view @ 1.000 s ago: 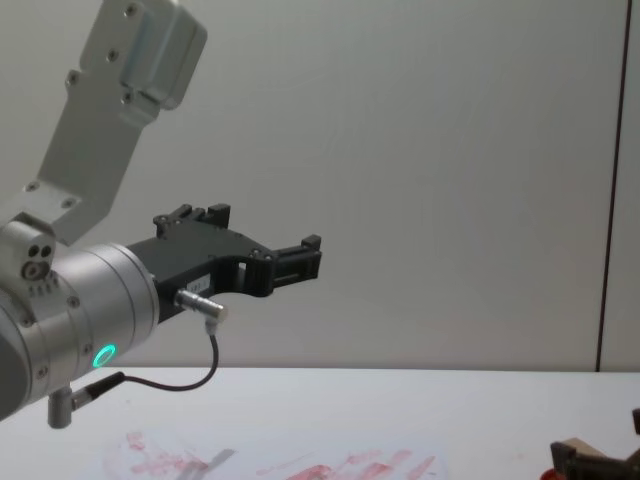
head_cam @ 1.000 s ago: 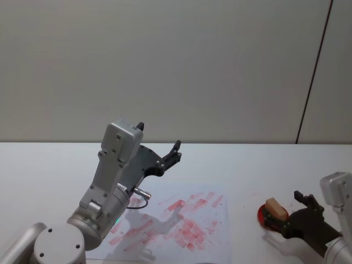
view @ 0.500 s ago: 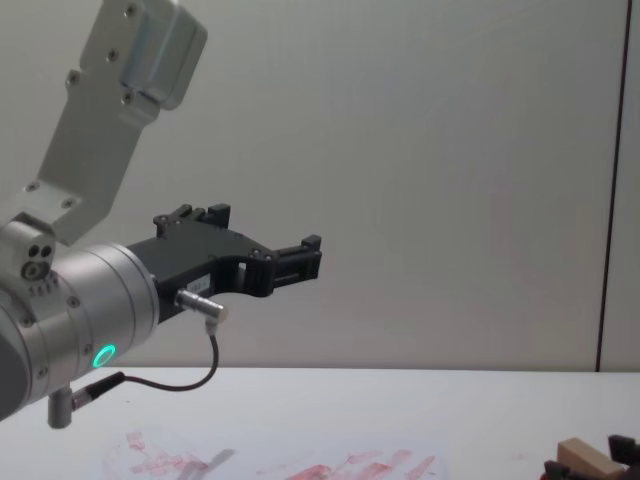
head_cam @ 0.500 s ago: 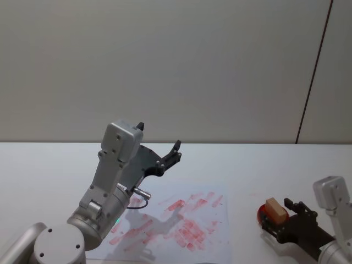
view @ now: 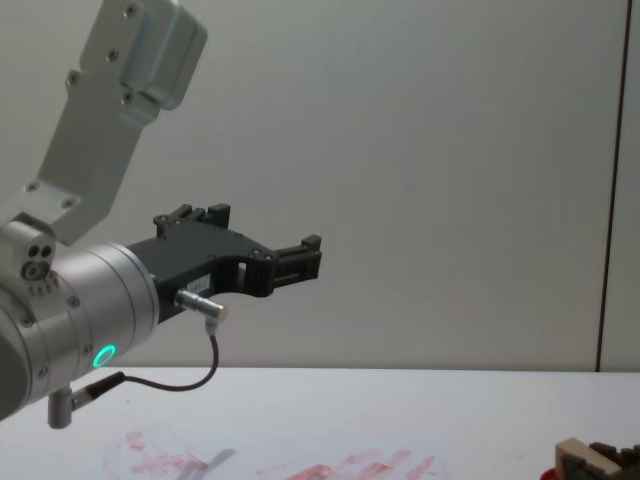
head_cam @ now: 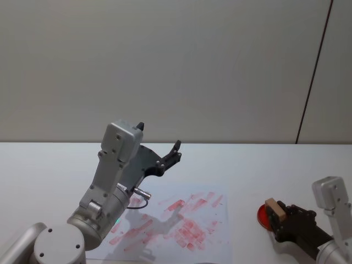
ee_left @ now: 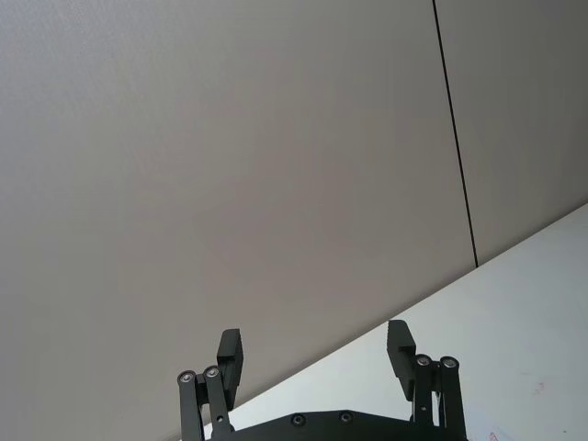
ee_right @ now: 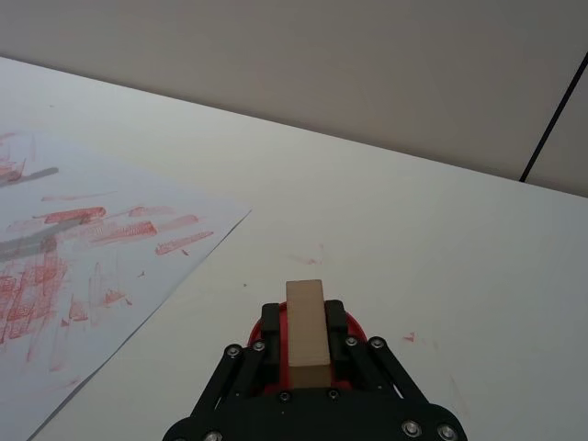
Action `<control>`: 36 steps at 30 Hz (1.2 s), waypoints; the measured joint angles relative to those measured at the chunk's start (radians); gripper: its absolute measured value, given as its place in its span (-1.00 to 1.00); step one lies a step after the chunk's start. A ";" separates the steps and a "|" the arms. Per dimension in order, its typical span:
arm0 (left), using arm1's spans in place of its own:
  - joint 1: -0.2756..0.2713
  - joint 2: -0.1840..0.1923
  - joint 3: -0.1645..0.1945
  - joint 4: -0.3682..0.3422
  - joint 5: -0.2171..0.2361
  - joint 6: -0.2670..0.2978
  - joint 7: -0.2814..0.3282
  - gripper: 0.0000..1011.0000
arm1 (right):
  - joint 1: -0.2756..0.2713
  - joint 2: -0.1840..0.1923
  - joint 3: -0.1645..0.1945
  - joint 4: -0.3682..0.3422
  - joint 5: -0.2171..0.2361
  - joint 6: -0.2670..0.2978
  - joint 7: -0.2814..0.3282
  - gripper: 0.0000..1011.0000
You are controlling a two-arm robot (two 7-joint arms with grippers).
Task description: Use the one hand to pick up the stamp and affix it onto the A4 paper.
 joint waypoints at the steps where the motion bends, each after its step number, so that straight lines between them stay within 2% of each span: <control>1: 0.000 0.000 0.000 0.000 0.000 0.000 0.000 0.98 | 0.000 0.000 0.000 0.001 -0.001 -0.003 -0.002 -0.44; 4: 0.000 0.000 0.000 0.000 0.000 0.000 0.000 0.98 | 0.002 -0.002 0.000 0.004 -0.008 -0.014 -0.007 -0.57; 13: 0.000 0.000 0.000 0.000 0.000 0.000 0.000 0.98 | 0.003 -0.004 -0.002 -0.001 -0.036 -0.052 -0.016 -0.57; 23: 0.000 0.000 0.000 0.000 0.000 0.000 0.000 0.98 | 0.013 -0.015 -0.016 -0.027 -0.063 -0.074 0.028 -0.57; 30: 0.000 0.000 0.000 0.000 0.000 0.000 0.000 0.98 | 0.038 -0.044 -0.038 -0.031 -0.086 -0.071 0.072 -0.57; 36: 0.000 0.000 0.000 0.000 0.000 0.000 0.000 0.98 | 0.071 -0.081 -0.064 -0.008 -0.111 -0.059 0.108 -0.57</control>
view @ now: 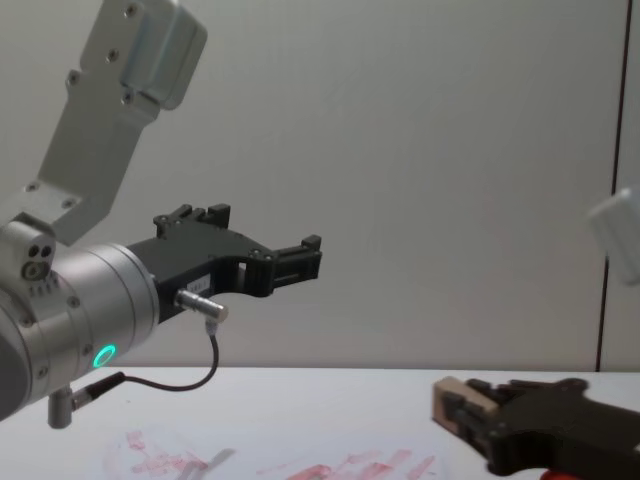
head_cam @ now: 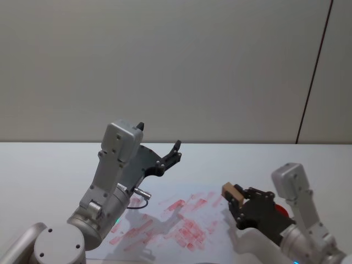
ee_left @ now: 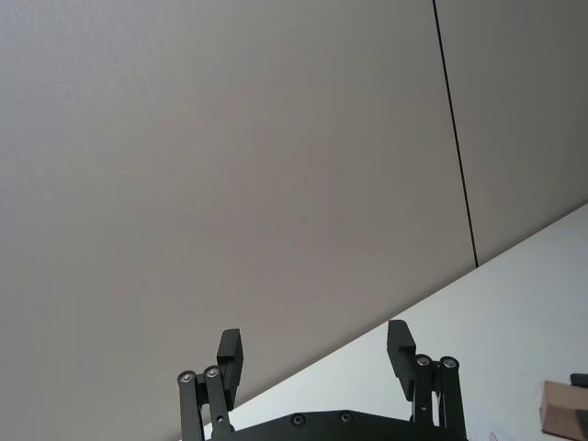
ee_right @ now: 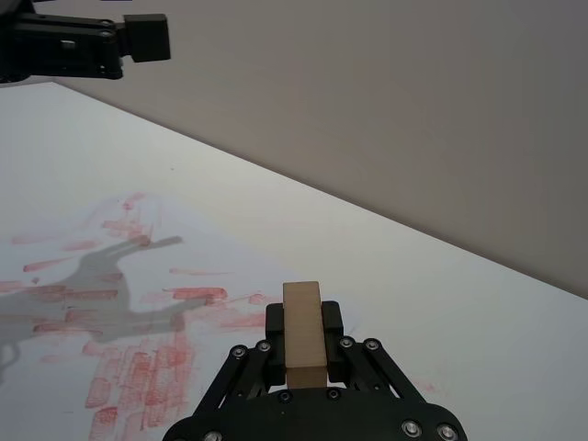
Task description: Use the one hand to pick up the stamp and affix it onto the A4 paper.
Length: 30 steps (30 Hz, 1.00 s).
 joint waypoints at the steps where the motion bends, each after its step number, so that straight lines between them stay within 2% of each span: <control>1: 0.000 0.000 0.000 0.000 0.000 0.000 0.000 0.98 | 0.003 -0.003 -0.002 0.002 -0.002 0.002 0.003 -0.57; 16: 0.000 0.000 0.000 0.000 0.000 0.000 0.000 0.98 | 0.069 -0.073 -0.048 0.099 -0.054 0.015 0.049 -0.57; 30: 0.000 0.000 0.000 0.000 0.000 0.000 0.000 0.98 | 0.101 -0.105 -0.070 0.174 -0.079 0.014 0.069 -0.57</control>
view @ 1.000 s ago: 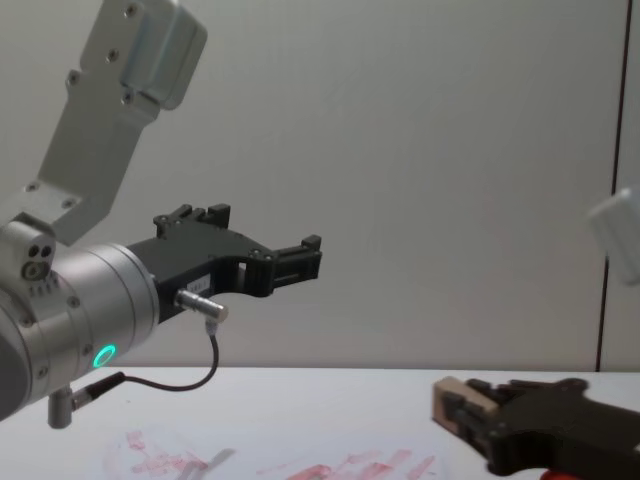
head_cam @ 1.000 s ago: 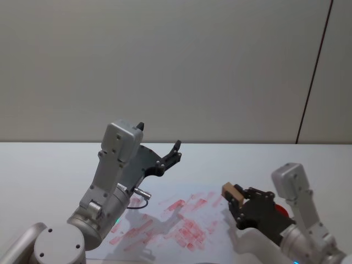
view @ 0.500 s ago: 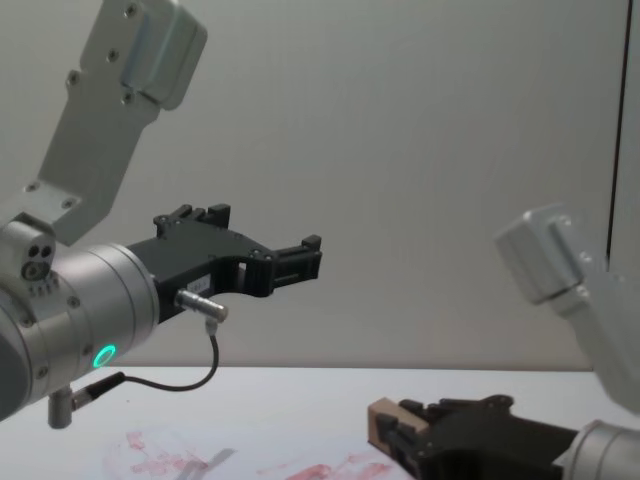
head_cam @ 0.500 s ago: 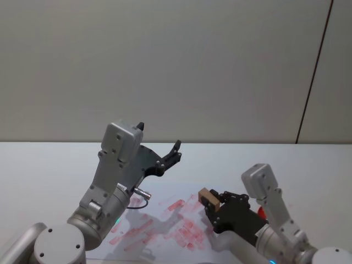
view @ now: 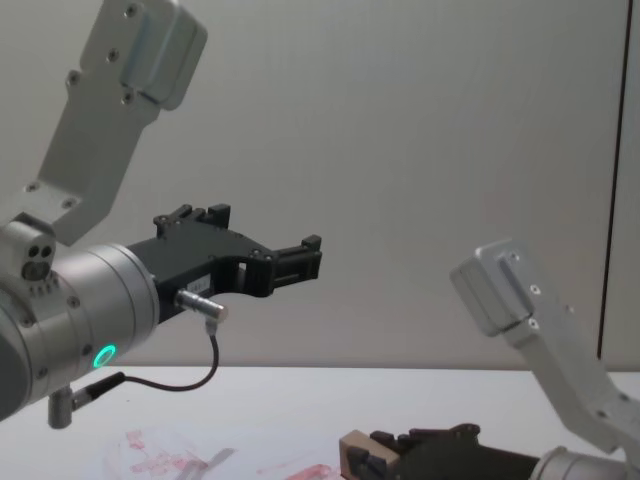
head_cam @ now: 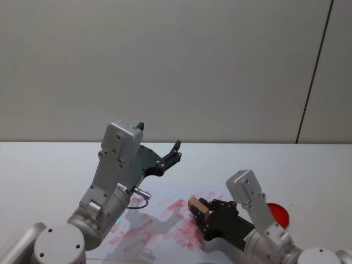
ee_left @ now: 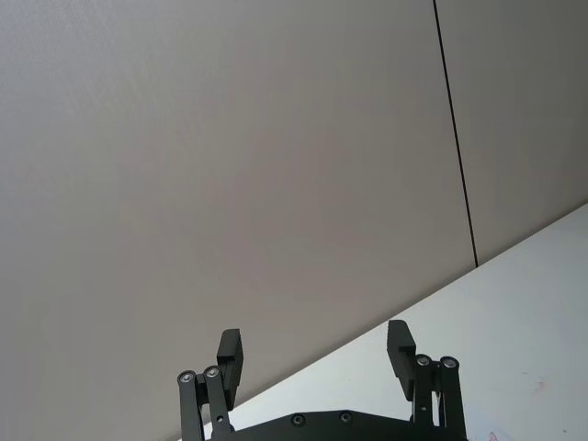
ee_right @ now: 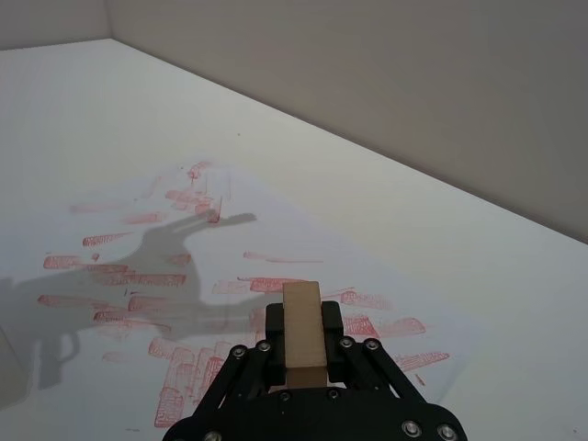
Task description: Use the one hand to pick up the stamp and affix it onto the A4 paper.
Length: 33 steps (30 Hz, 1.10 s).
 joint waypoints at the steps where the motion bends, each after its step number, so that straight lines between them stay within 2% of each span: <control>1: 0.000 0.000 0.000 0.000 0.000 0.000 0.000 0.98 | 0.001 -0.001 -0.001 0.003 -0.001 0.000 0.000 -0.57; 18: 0.000 0.000 0.000 0.000 0.000 0.000 0.000 0.98 | 0.020 -0.012 -0.006 0.052 -0.014 0.008 -0.002 -0.57; 33: 0.000 0.000 0.000 0.000 0.000 0.000 0.000 0.98 | 0.025 -0.012 -0.006 0.058 -0.009 0.023 0.003 -0.57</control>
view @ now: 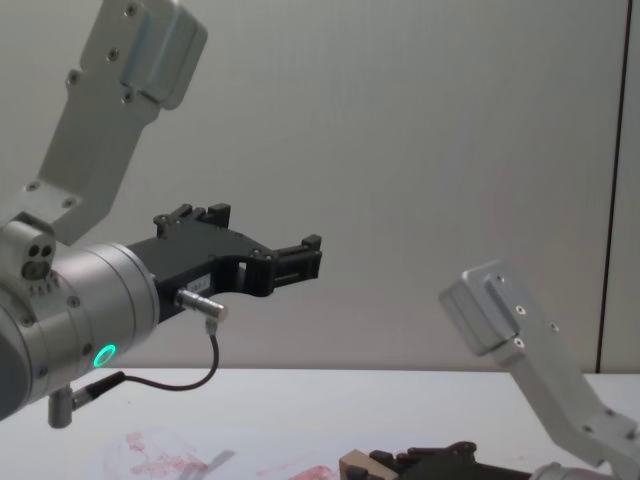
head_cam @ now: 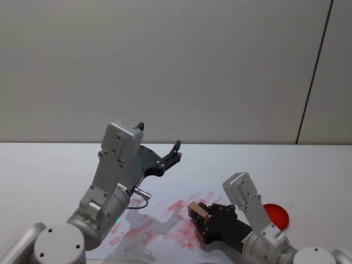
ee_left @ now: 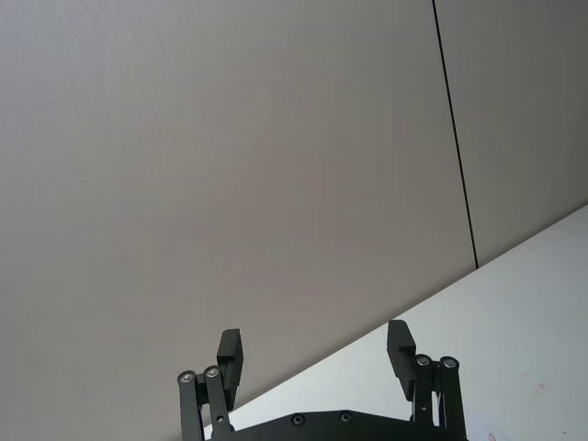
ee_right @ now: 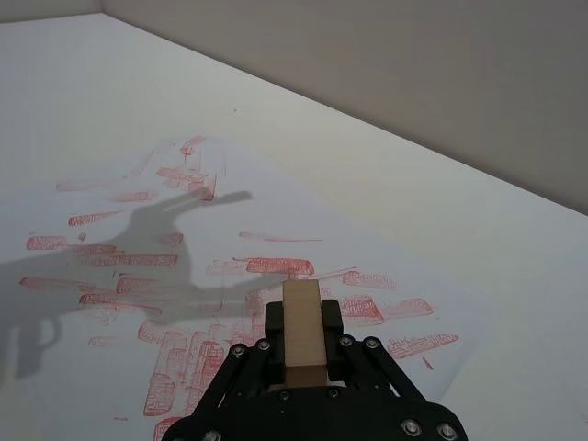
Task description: Use the one hand to pick up the stamp and affix it onto the A4 paper.
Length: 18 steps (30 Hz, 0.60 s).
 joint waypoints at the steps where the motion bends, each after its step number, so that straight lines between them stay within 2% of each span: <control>1: 0.000 0.000 0.000 0.000 0.000 0.000 0.000 0.98 | 0.000 0.000 0.000 0.000 0.001 0.000 0.000 -0.57; 10: 0.000 0.000 0.000 0.000 0.000 0.000 0.000 0.98 | -0.008 0.010 0.009 -0.021 0.028 -0.022 -0.006 -0.57; 18: 0.000 0.000 0.000 0.000 0.000 0.000 0.000 0.98 | -0.017 0.032 0.036 -0.088 0.073 -0.059 -0.037 -0.57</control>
